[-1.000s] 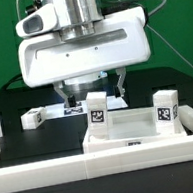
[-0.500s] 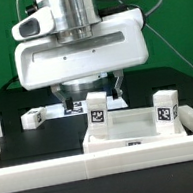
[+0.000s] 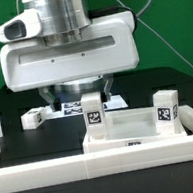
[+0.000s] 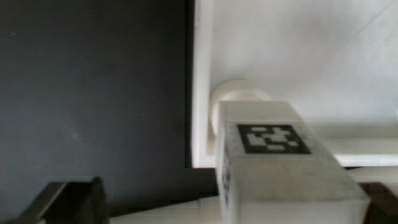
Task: Assemble square table
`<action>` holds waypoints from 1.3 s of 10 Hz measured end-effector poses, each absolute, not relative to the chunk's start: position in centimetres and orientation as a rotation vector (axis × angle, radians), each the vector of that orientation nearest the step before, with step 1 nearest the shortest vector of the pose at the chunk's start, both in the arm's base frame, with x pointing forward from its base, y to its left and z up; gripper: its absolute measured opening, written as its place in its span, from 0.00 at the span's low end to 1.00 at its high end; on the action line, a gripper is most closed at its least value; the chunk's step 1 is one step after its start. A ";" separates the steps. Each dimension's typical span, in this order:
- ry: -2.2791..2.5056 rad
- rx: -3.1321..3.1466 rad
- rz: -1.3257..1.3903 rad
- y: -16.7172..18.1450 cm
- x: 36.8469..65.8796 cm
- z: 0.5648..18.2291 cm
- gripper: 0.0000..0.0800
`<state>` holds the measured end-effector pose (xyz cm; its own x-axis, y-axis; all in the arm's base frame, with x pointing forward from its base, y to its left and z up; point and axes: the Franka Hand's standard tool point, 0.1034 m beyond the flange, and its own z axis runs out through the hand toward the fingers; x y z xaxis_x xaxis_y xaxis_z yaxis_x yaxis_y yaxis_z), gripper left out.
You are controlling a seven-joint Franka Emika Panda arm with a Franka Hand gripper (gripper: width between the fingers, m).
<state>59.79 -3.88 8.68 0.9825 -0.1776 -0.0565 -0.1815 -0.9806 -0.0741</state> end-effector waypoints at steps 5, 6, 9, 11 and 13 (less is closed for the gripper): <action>0.263 -3.051 0.076 -3.5 59.8 8.5 0.81; 0.263 -3.051 0.073 -3.8 59.9 8.6 0.81; 0.266 -3.051 0.063 -3.9 60.2 8.8 0.47; 0.300 -3.048 0.065 -3.9 60.1 8.8 0.36; 0.330 -3.044 0.066 -3.9 60.1 8.8 0.36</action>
Offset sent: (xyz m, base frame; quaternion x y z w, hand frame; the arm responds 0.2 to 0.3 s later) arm 0.0085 0.0063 -0.0014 0.0021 0.0094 0.0021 1.0000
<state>60.14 -3.86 8.81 0.9759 -0.2122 -0.0515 -0.2157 -0.9737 -0.0740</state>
